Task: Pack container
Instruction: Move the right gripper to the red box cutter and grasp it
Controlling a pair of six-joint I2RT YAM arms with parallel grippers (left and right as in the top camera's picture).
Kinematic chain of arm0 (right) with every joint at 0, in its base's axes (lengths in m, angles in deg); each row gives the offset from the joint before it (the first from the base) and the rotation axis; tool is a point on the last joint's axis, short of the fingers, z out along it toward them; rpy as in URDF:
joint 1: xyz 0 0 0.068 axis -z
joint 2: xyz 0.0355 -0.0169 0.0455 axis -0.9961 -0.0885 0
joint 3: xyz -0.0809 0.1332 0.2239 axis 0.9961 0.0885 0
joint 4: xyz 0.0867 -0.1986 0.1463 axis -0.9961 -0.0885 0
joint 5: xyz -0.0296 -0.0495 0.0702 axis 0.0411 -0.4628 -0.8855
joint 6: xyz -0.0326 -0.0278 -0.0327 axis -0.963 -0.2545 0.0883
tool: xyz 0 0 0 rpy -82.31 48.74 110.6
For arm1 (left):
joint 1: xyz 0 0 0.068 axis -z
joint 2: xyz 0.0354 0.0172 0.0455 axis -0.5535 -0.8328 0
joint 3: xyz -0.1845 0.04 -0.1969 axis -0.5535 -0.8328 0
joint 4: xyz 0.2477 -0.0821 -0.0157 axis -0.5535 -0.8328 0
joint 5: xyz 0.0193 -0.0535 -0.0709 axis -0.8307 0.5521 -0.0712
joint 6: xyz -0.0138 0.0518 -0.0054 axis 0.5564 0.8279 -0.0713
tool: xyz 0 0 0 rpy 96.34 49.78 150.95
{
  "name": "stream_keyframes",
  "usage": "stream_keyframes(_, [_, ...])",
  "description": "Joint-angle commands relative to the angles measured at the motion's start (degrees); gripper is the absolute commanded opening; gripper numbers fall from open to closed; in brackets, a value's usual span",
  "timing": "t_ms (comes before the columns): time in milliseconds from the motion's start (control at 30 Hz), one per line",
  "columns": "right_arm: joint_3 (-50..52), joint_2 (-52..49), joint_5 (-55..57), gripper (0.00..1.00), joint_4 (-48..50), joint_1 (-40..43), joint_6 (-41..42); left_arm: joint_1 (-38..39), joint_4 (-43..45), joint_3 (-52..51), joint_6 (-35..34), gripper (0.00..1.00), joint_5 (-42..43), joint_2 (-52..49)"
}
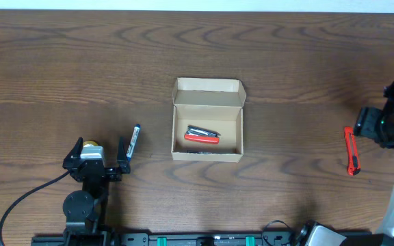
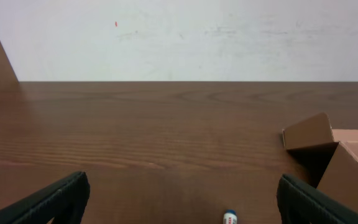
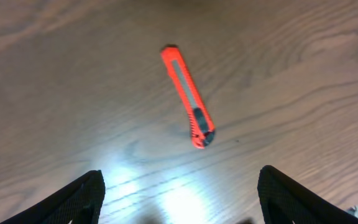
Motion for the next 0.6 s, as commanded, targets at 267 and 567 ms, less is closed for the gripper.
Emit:
stream_keyframes(267, [0.59, -12.61, 0.02, 0.78, -0.76, 3.21, -9.29, -0.35, -2.36, -1.09, -0.24, 0.95, 0.61, 0.33])
stream_keyframes(567, [0.57, -22.62, 0.66, 0.78, 4.66, 3.32, -13.18, -0.35, -2.36, -1.09, -0.22, 0.95, 0.61, 0.33])
